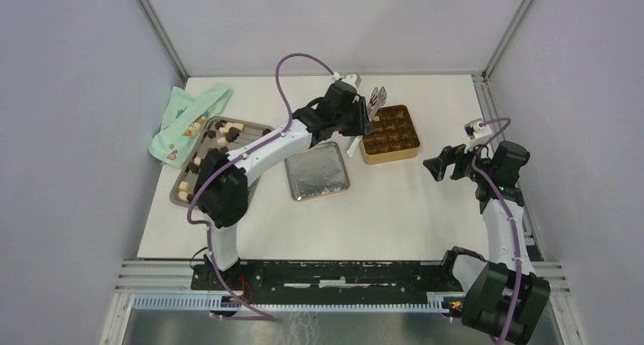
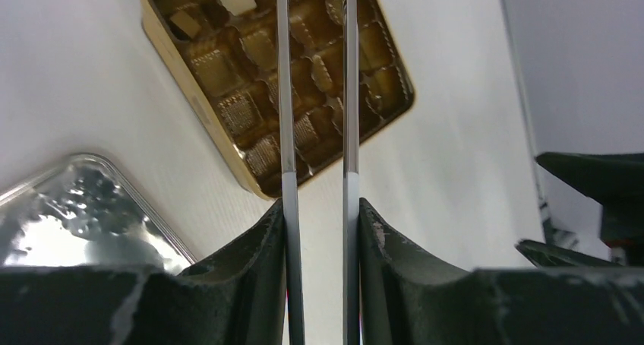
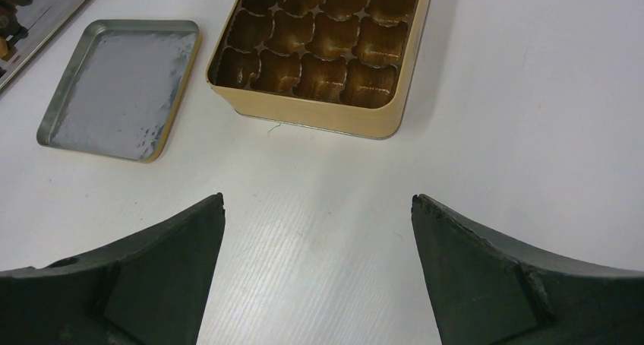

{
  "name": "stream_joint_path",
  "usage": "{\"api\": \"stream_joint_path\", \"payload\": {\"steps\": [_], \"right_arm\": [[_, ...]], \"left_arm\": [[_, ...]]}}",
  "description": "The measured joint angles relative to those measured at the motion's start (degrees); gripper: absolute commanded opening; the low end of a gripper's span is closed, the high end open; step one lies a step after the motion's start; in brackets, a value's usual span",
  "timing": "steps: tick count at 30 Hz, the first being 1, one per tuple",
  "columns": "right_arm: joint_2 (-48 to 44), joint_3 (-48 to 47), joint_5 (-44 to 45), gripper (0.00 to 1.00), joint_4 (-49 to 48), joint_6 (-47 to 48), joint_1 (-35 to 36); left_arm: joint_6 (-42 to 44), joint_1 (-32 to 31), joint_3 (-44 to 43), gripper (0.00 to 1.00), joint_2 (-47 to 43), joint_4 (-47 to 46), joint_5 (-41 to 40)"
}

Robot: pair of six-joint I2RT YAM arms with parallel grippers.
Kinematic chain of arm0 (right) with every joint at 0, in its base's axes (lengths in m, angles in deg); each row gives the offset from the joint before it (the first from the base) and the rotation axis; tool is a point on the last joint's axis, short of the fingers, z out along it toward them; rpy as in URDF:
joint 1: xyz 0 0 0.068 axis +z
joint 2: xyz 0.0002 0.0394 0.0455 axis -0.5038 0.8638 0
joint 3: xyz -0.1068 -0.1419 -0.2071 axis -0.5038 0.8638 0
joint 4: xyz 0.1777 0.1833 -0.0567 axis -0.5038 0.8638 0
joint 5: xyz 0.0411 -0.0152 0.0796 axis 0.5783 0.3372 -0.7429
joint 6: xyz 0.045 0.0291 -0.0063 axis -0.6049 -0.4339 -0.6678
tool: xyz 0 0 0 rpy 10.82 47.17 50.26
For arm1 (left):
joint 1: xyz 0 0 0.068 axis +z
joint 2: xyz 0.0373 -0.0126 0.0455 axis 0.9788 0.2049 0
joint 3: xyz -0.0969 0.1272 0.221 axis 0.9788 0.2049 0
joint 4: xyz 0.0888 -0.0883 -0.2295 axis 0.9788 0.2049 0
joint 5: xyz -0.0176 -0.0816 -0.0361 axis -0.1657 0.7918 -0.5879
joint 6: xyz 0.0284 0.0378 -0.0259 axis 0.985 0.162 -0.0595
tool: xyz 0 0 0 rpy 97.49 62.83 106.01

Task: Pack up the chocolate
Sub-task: Place the fake chocolate in the packing box.

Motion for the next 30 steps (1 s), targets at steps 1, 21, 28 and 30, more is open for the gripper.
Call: {"api": "stream_joint_path", "payload": {"steps": [1,21,28,30], "right_arm": [[0.0,0.0,0.0,0.98,0.0,0.0,0.0],[-0.2,0.1,0.0,0.98,0.0,0.0,-0.1],[-0.2,0.1,0.0,0.98,0.0,0.0,-0.1],[-0.2,0.1,0.0,0.98,0.0,0.0,-0.1]], "left_arm": [[0.6,-0.3,-1.1,0.02,1.2,0.4,-1.4],[11.0,-4.1,-11.4,0.03,15.8,1.2,-8.9],[13.2,-4.3,-13.4,0.12,16.6,1.6,-10.0],[13.3,-4.3,-13.6,0.14,16.7,1.9,-10.0]]}}
